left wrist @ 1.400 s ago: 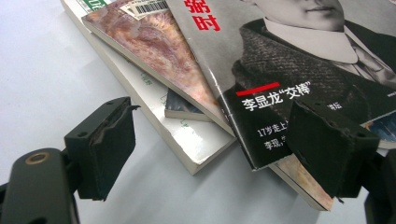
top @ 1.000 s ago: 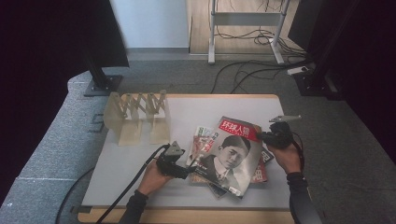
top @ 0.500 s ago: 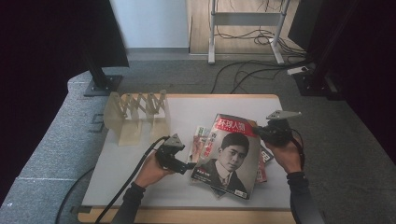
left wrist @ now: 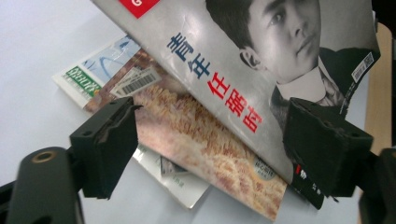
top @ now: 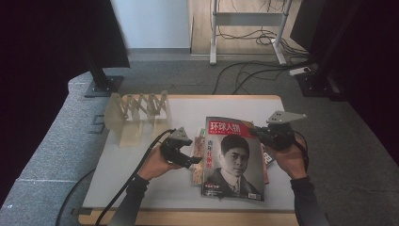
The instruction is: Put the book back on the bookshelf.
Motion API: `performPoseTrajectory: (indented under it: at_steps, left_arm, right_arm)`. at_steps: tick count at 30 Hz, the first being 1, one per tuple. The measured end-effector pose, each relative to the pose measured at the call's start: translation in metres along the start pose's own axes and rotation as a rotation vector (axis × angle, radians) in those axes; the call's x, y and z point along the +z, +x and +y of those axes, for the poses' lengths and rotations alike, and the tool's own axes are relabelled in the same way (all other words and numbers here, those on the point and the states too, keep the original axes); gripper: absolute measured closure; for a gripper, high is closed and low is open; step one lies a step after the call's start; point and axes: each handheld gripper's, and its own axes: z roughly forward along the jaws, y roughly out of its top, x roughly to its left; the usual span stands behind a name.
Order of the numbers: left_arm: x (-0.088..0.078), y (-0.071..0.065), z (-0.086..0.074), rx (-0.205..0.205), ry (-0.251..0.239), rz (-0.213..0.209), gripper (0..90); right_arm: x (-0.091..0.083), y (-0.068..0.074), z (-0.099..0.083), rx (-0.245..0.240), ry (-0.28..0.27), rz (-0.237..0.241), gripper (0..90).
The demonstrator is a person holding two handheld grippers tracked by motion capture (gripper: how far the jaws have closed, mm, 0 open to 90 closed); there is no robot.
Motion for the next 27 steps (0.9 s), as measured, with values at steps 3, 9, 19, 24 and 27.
performPoseTrajectory:
  at_steps: [3,9,19,24,27]
  left_arm:
    - [0.004,0.001,0.003,0.011,0.002,-0.015,21.2]
    - [0.018,0.006,0.003,0.010,0.032,-0.027,26.5]
    - [0.033,0.006,0.013,0.044,0.048,-0.080,35.7]
    - [0.035,0.005,0.017,0.065,0.048,-0.098,45.2]
    - [0.034,0.006,0.017,0.056,0.048,-0.102,50.2]
  right_arm:
    - [-0.005,0.006,0.003,-0.018,-0.015,0.007,85.5]
    - [-0.013,0.013,0.007,-0.051,-0.040,0.028,85.4]
    - [-0.025,0.020,0.009,-0.089,-0.078,0.067,85.3]
    - [-0.027,0.021,0.009,-0.097,-0.087,0.085,85.1]
    - [-0.028,0.021,0.010,-0.100,-0.085,0.087,85.0]
